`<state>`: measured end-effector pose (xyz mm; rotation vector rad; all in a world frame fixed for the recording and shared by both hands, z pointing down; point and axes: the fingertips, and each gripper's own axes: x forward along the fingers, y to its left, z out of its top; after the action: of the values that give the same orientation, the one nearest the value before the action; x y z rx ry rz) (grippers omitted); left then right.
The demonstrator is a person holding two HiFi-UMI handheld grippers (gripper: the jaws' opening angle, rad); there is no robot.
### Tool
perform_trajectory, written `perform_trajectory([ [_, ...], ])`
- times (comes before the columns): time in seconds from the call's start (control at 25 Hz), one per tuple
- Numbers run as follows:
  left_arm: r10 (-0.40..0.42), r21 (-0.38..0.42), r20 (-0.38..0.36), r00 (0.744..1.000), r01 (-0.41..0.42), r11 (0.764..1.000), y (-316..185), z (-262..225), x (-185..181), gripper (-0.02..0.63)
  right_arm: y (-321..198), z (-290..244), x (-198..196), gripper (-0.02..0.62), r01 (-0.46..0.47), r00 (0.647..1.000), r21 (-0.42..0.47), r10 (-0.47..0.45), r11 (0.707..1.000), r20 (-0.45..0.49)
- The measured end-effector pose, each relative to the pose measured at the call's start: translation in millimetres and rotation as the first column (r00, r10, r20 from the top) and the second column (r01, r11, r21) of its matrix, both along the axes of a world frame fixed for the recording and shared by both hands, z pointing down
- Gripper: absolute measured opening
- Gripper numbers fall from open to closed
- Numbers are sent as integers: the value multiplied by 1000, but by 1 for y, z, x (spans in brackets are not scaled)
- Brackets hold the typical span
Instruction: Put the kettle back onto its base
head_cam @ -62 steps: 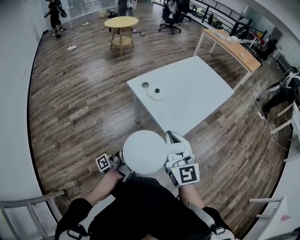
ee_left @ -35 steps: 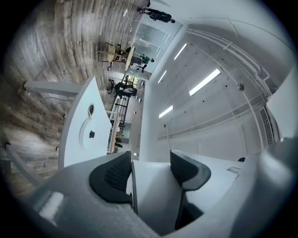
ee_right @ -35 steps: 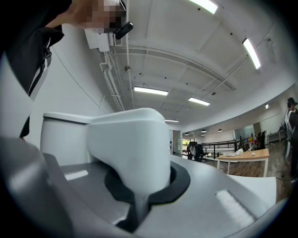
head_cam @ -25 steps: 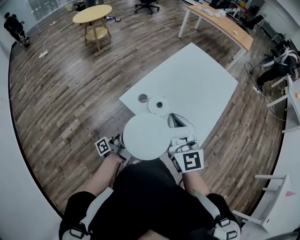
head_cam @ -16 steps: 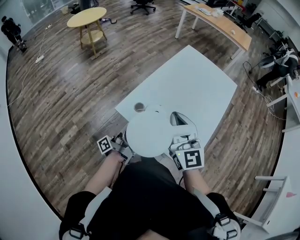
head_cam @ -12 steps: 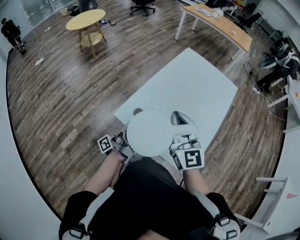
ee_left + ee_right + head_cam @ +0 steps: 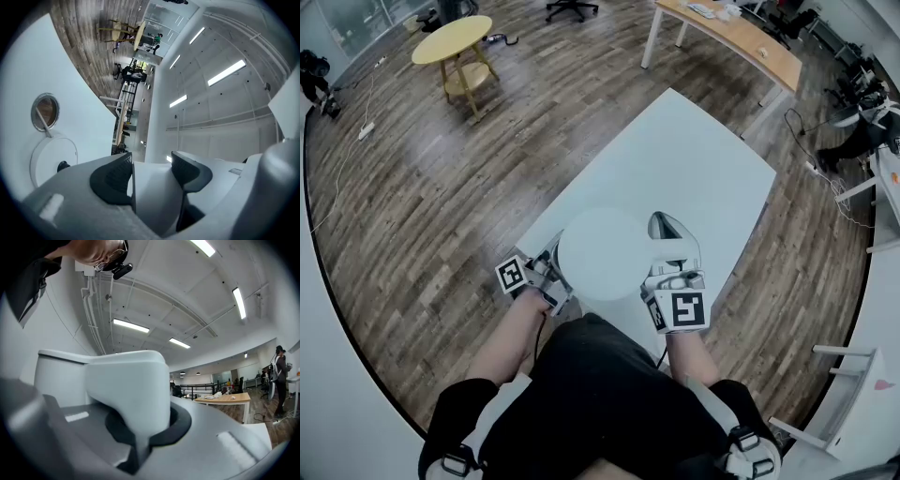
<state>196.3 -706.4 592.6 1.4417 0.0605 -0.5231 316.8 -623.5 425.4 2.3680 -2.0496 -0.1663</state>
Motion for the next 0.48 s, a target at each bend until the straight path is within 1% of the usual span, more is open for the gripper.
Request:
perform_trajectory([
  [0.16,16,10,38,999,-16,1000,-17,7,18,262,-13,9,20,5,-23,999,-4,23,1000,26],
  [0.32,40,-27,51,998,-38,999,-21,19,31,262,-19,24,36,5,-50,997,-34,51,998,53],
  [0.4,47,-30,63,997,-46,999,-24,24,38,262,-22,29,43,5,-61,996,-38,63,997,58],
  [0.48,32,-44,78,996,-29,999,-31,30,40,262,-22,34,48,5,-73,995,-40,75,997,61],
])
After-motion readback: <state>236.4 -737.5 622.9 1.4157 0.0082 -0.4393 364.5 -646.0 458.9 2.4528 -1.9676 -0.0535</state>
